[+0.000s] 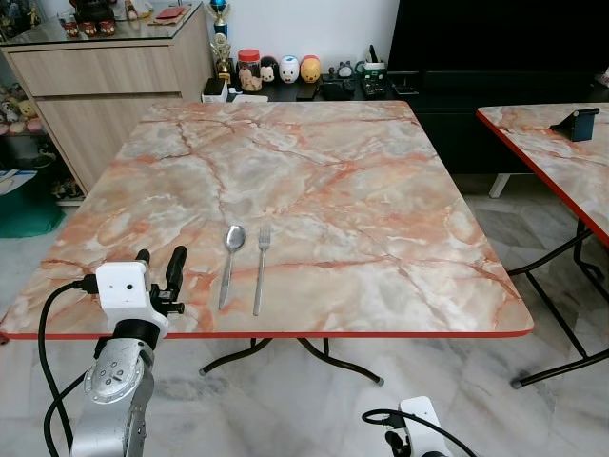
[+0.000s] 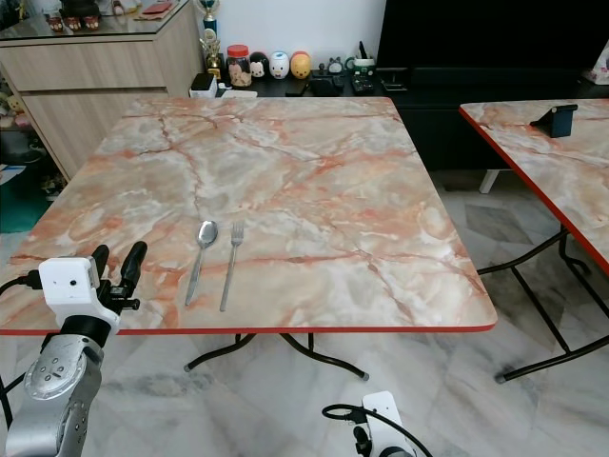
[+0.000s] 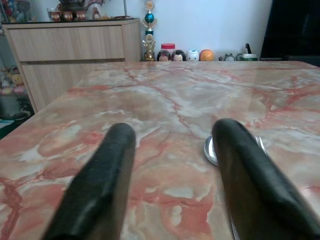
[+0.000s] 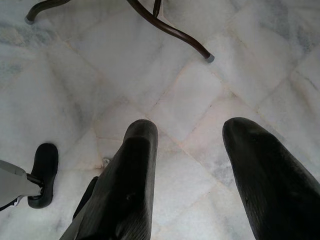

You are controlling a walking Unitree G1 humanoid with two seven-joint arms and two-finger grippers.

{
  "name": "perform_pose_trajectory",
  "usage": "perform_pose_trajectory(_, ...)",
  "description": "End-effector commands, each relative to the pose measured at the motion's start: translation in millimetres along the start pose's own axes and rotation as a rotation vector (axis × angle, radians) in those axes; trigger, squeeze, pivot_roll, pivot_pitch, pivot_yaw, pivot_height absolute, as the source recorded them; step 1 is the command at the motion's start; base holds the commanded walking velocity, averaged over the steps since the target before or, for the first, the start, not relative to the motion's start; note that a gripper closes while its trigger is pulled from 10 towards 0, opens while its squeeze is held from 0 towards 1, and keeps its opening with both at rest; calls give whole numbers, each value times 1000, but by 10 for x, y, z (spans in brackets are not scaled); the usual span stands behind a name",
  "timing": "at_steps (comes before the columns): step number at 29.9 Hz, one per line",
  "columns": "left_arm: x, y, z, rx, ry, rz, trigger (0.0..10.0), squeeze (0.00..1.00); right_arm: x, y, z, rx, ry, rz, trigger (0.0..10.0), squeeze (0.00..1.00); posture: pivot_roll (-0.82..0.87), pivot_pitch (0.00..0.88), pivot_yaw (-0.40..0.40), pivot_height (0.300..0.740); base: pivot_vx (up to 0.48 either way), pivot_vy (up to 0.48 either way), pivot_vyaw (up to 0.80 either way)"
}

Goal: Setting the table

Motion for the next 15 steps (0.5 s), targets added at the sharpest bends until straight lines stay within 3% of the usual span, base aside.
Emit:
perform_pose_trajectory(1,23,-22,-29,0,21,-15,10000,1000,-2,-4,-15,-1,8,-2,10000,0,-3,0,-20,740,0,0,0)
perform_pose_trajectory(3,22,-30,-36,-5,25,-18,10000,1000,-4,-11,-20,-2,10,-4,10000,0,-3,0,-20,740,0,0,0)
perform_pose_trajectory(4,21,-34,-40,-6,27,-19,10000,27,-4,-14,-22,-2,11,-4,10000,0,-3,0,-20,740,0,0,0)
perform_pose_trajectory(9,16,-54,-55,-8,35,-27,10000,0,-7,-23,-36,0,17,-5,10000,0,-3,0,-21,740,0,0,0)
perform_pose_trajectory(15,11,-30,-103,-8,59,-17,10000,0,-11,-27,-62,5,30,-5,10000,0,-1,0,-22,740,0,0,-605)
Point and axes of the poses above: a point about 5 cm out from each wrist's last joint towards the gripper, its own x axis pointing out of the wrist towards the gripper, its own z axis along the axis of the wrist's last joint, y = z × x, the point moved 1 cm from there along x, pointing out of the wrist towards the gripper, and after that the axes turned 3 degrees about -x, right-handed, at the moved point
